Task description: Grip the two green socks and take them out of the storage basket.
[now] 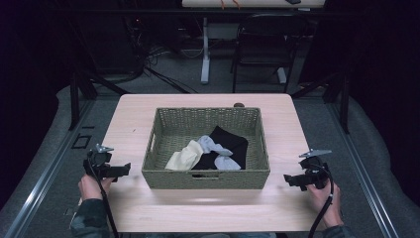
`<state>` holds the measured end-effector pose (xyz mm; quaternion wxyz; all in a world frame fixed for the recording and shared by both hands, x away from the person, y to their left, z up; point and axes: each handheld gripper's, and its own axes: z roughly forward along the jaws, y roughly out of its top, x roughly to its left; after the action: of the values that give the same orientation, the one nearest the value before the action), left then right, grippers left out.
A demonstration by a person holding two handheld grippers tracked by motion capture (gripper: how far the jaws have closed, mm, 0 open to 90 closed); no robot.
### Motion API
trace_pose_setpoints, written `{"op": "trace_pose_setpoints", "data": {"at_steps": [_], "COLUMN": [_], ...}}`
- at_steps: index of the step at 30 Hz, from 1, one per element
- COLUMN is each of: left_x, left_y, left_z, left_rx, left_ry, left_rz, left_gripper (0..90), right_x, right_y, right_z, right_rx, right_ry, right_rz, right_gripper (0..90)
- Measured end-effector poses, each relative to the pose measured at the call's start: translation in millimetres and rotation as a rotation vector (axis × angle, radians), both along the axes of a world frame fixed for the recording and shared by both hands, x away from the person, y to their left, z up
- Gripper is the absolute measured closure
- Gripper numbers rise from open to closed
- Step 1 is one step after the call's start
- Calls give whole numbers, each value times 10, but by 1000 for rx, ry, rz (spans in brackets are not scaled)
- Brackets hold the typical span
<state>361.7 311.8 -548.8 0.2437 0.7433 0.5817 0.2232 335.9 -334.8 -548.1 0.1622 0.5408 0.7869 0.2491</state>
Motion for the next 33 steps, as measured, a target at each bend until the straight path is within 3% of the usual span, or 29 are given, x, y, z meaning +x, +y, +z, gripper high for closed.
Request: {"op": "trace_pose_setpoints", "data": {"at_steps": [14,17,25,33], "left_x": [-3,-7,-80,-145], "left_y": [19,27,14,-106], "left_z": [51,95,410,696], "left_rx": [-26,-51,-84,-71], "left_ry": [15,21,1,-21], "left_rz": [-18,-32,-67,-102], "left_gripper": [0,0,0,0], "right_x": [-16,-11,-22,-33], "right_y": [-2,-1,-21,-42], "right_z": [15,-1,4,-5], "right_rx": [12,18,26,34], "right_ry": [0,8,7,7], "right_rz": [9,13,9,-6], "right_gripper": [0,0,0,0]}}
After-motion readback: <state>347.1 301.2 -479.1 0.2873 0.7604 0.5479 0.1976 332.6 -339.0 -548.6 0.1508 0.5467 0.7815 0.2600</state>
